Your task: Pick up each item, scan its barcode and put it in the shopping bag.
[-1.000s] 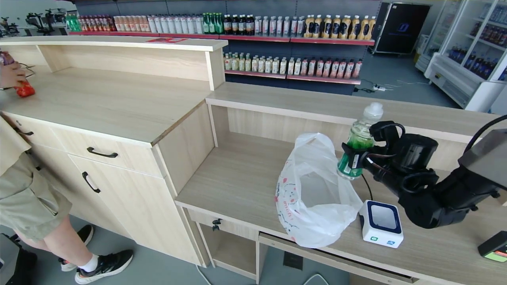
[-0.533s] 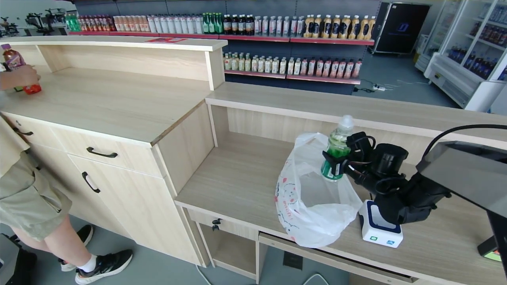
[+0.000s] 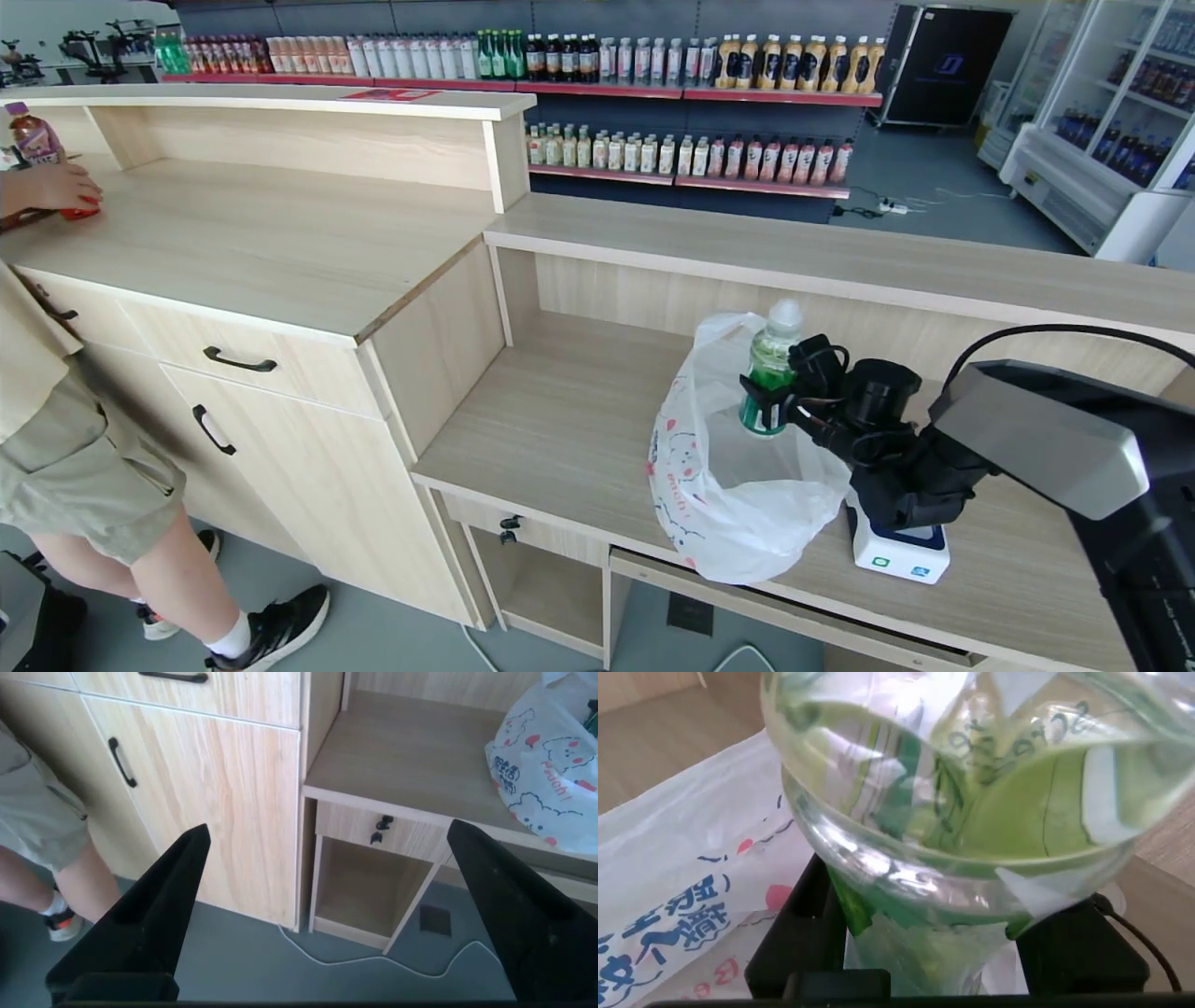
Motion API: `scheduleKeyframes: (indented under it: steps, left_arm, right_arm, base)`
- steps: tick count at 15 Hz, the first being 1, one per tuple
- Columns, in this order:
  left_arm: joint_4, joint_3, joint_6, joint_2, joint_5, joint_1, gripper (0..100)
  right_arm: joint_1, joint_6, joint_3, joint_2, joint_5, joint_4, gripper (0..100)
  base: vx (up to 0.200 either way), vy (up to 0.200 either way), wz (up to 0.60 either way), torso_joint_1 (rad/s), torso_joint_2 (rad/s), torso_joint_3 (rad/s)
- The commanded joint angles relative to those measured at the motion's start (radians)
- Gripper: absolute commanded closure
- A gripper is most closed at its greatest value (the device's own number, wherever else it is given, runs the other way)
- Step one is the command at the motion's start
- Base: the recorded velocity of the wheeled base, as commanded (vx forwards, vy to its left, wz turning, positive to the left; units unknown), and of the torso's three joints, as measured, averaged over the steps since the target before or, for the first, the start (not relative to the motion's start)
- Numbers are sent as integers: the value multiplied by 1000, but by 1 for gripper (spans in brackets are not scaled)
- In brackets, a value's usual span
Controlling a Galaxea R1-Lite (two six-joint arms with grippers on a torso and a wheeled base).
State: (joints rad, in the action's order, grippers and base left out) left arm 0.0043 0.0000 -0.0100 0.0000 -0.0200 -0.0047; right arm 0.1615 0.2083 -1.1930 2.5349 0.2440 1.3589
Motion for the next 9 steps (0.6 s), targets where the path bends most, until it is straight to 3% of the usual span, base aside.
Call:
scheduleKeyframes:
  steps: [1,9]
  left_arm:
    - [0,0,-1,2,0,0,0]
    - [0,0,-1,2,0,0,0]
  right_arm:
    - [3,0,-22,41,3,2,100]
    - [-14,5,-120,114,69,-15,100]
  base:
    - [0,0,0,0,0,0]
    - [0,0,0,0,0,0]
